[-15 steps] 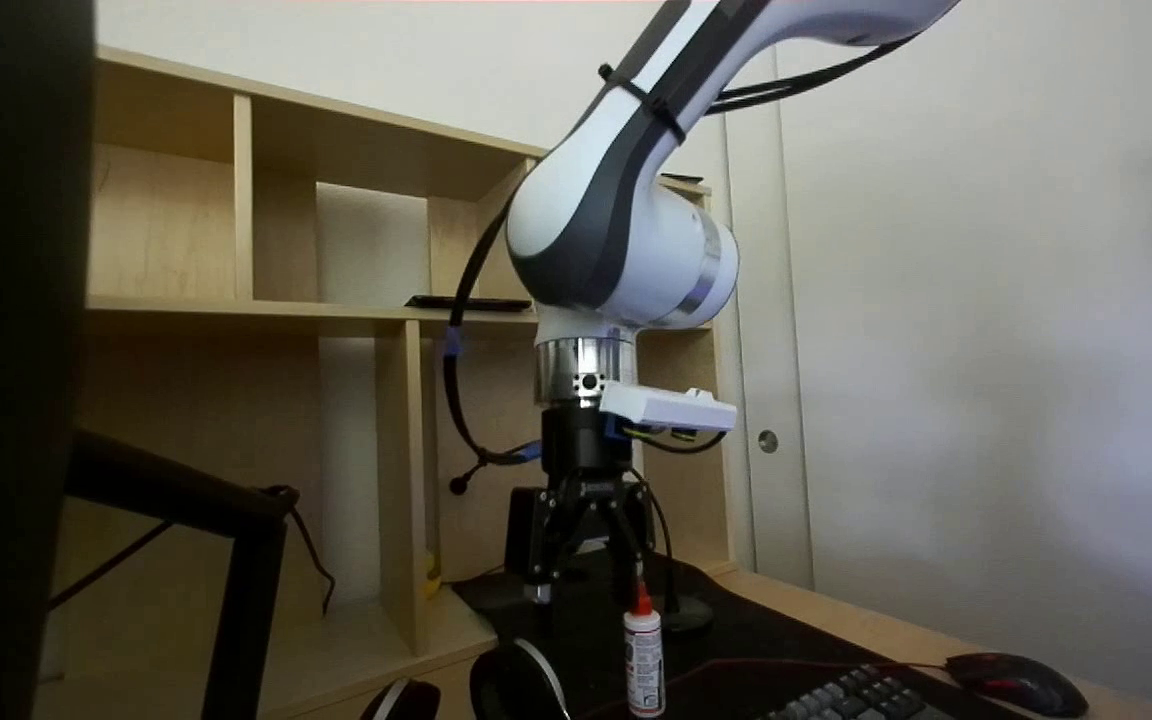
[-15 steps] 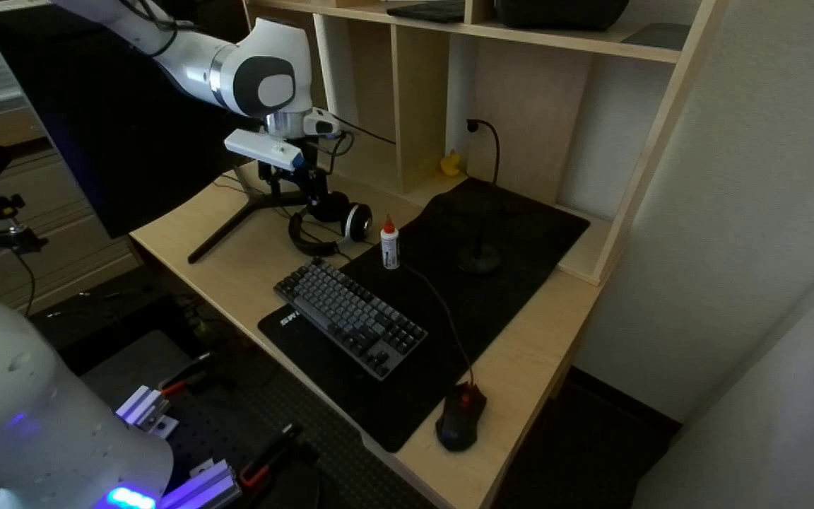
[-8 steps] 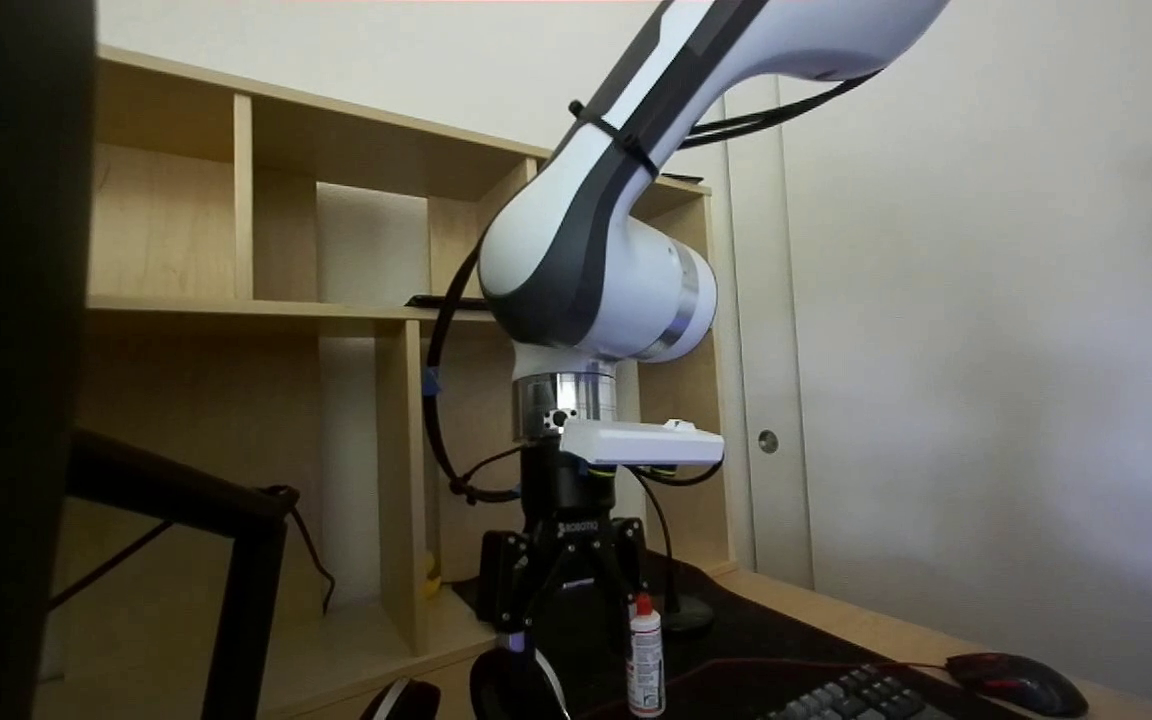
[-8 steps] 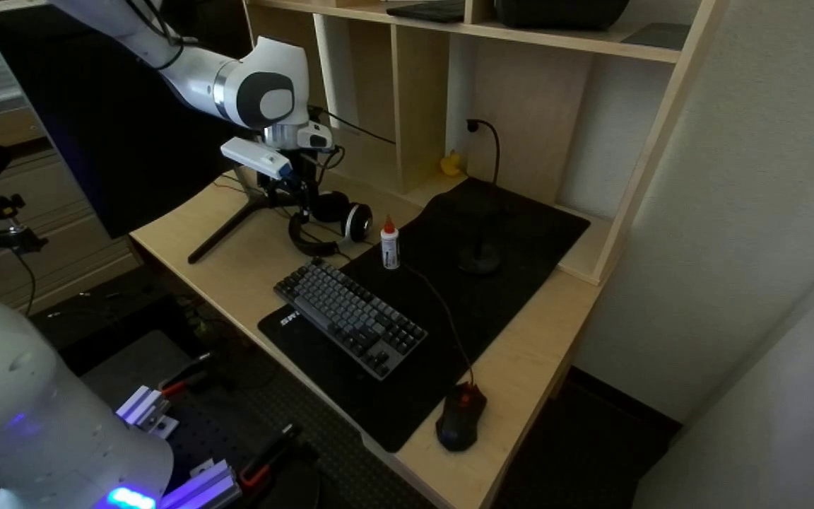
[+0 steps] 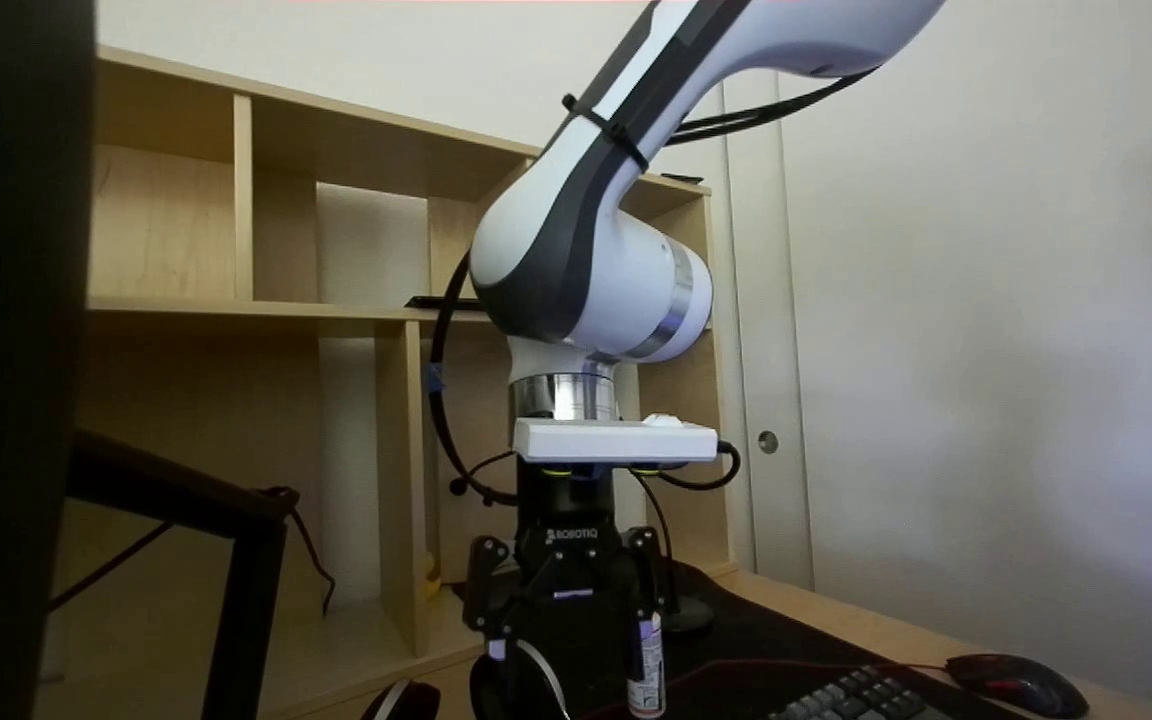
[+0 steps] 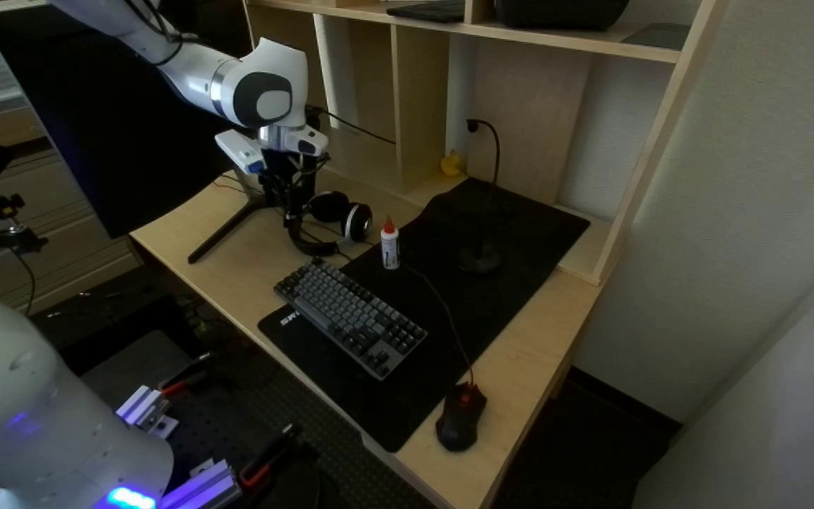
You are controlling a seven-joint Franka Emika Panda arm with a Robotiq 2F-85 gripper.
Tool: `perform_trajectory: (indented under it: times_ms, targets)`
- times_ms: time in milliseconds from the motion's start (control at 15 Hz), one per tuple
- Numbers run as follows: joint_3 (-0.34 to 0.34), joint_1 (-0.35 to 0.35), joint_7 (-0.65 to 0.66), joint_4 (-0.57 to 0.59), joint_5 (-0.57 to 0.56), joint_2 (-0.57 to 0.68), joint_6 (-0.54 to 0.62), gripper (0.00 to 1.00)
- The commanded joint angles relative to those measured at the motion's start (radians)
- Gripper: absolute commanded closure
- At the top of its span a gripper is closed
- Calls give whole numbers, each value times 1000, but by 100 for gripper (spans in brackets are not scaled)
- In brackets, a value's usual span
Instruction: Get the headphones from the table and put them on the second shelf of the top row
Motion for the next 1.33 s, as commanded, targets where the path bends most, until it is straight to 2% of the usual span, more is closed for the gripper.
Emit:
perform_trajectory:
  times_ms: [0, 267, 333, 400, 733, 800, 1067, 1133, 1267]
  targets:
    - [4, -3, 38, 3, 16, 0, -13, 0]
    - [6, -2, 71, 9, 47, 0, -35, 0]
    - [-10, 15, 231, -9, 17, -12, -4, 0]
    - [-4, 13, 263, 1, 53, -7, -25, 0]
    - [-2, 19, 541, -4, 85, -4, 32, 0]
    - [4, 7, 465, 9, 64, 0, -3, 0]
    - [5, 9, 538, 9, 64, 0, 8, 0]
    - [-9, 13, 604, 57, 29, 64, -23, 0]
    - [-16, 10, 642, 85, 50, 166, 69, 0]
